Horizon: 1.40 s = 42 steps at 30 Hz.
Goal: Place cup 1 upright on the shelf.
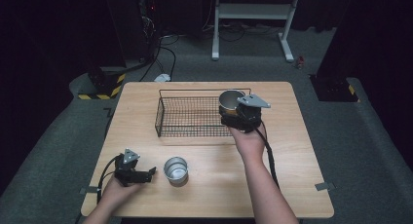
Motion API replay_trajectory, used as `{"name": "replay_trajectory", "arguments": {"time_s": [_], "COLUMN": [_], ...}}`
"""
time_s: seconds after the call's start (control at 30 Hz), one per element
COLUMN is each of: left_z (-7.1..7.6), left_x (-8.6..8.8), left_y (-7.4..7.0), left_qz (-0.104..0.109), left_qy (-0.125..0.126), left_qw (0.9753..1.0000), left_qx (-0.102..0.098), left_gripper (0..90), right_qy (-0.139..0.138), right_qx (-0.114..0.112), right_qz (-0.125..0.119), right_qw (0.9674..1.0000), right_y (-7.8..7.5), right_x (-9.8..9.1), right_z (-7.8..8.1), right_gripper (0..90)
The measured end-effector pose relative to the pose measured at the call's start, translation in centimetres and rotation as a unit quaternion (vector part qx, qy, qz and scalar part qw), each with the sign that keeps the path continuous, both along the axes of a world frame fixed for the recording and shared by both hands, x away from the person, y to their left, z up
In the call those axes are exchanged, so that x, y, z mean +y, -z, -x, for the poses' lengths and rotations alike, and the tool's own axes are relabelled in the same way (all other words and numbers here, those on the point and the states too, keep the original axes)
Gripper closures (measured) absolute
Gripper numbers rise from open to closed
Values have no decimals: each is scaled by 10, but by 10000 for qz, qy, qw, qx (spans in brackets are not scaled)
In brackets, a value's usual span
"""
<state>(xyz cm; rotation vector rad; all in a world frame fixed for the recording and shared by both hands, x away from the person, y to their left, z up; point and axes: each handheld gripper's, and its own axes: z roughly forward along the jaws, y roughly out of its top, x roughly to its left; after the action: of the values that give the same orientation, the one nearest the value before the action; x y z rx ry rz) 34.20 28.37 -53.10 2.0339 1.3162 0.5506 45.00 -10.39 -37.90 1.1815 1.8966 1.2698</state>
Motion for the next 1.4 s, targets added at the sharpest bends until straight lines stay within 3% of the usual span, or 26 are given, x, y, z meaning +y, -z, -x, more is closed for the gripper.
{"name": "replay_trajectory", "arguments": {"time_s": [0.4,0.63,0.73,0.9,1.2,1.4], "left_z": [0,0,0,0,0,0], "left_x": [0,0,0,0,0,0], "left_y": [0,0,0,0,0,0], "left_qz": [21,16,-19,0,12,-5], "left_qy": [-7,2,21,9,2,24], "left_qw": [10000,10000,10000,10000,10000,10000], "left_qx": [-5,-10,-19,-16,-12,7], "left_gripper": [5,5,5,5,5,6], "right_qy": [57,99,142,277,357,398], "right_qx": [150,255,345,605,739,977], "right_qz": [175,143,225,155,162,328], "right_qw": [9997,9995,9991,9977,9965,9939], "right_y": [3,12,20,29,40,52], "right_x": [12,21,22,18,19,23], "right_z": [-30,-45,-53,-64,-76,-86], "right_gripper": [136,136,136,136,137,136]}}
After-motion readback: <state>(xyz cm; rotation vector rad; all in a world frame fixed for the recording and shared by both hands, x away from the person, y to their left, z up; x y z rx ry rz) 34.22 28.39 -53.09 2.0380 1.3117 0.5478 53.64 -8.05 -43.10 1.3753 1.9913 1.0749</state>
